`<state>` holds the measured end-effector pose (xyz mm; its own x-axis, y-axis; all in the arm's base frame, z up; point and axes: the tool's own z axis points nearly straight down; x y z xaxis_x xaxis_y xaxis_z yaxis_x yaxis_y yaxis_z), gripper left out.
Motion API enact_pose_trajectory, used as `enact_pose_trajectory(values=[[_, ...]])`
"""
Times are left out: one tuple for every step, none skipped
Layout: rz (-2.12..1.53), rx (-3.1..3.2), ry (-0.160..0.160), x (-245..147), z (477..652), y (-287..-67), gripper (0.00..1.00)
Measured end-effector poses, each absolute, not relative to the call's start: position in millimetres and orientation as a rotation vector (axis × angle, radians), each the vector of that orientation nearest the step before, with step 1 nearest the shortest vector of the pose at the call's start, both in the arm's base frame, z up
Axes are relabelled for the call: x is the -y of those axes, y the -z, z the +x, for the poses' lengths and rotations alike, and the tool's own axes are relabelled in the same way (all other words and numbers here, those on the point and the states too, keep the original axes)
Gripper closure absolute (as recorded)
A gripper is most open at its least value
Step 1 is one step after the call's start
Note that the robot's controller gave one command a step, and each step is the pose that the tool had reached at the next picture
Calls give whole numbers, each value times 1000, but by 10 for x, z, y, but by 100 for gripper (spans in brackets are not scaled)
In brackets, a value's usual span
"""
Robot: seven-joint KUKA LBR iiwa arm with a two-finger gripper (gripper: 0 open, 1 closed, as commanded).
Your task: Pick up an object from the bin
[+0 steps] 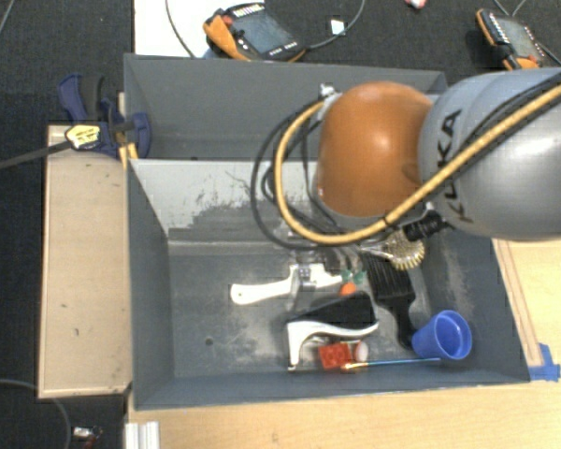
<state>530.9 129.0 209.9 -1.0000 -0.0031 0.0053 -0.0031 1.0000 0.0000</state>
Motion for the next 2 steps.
enact_pose_trajectory(values=[[-5, 3144, 2, -1282, 5326, -2143, 0], [269, 3136, 1, -717, 5810, -959, 0]])
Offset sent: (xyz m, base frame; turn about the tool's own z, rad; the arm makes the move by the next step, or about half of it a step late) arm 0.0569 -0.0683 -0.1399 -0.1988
